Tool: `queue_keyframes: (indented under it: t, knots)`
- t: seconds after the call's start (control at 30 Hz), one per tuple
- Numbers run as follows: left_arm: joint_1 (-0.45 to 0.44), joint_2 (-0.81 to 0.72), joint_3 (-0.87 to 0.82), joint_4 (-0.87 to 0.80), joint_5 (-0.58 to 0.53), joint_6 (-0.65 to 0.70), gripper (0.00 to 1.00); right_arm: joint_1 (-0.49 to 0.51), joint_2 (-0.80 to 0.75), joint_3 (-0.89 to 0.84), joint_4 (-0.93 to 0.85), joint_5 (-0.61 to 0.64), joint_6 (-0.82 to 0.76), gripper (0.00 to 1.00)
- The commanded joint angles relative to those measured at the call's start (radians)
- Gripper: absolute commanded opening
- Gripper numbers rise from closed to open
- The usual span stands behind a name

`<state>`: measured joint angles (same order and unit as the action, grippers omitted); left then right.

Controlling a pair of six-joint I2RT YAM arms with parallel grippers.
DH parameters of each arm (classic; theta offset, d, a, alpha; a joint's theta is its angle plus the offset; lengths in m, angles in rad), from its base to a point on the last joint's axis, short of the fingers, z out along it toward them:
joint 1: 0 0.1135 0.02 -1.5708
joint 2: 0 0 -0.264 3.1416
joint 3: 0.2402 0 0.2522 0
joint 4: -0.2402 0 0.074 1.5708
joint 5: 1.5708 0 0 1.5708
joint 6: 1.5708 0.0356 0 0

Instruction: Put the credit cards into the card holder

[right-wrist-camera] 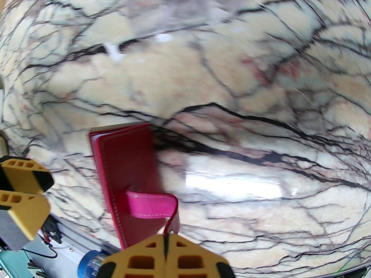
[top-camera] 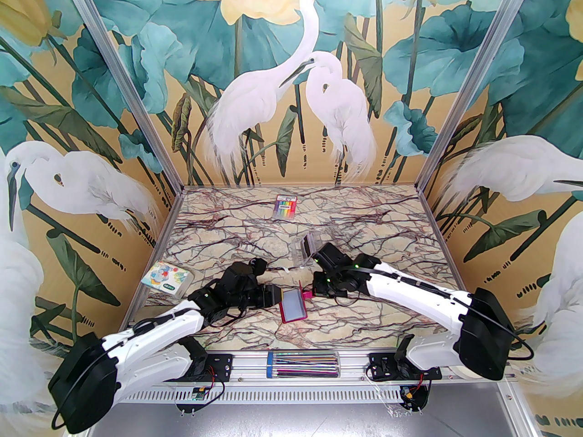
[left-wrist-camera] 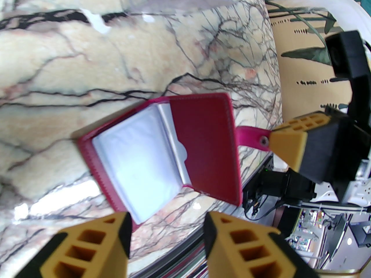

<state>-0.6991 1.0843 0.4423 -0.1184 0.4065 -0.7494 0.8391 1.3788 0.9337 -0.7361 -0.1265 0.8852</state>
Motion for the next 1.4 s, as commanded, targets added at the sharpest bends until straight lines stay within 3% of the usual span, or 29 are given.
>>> queue_keyframes:
  t: [0.0,0.33,0.93,1.17,1.37]
  knots:
    - [-0.014,0.056,0.004,0.104,0.047,-0.023,0.43,-0.006,-0.017,-0.033,0.024,0.013,-0.021,0.00]
    - [-0.034,0.229,-0.003,0.228,0.059,-0.045,0.38,-0.032,-0.009,-0.081,0.024,0.016,-0.035,0.00]
    - [-0.042,0.351,-0.015,0.287,0.039,-0.053,0.34,-0.048,0.028,-0.144,0.035,0.068,-0.023,0.03]
    - [-0.045,0.360,-0.014,0.286,0.035,-0.052,0.33,-0.047,0.057,-0.133,0.032,0.079,-0.034,0.20]
    - [-0.043,0.353,-0.008,0.275,0.037,-0.048,0.33,-0.046,-0.013,-0.063,-0.042,0.088,-0.054,0.42]
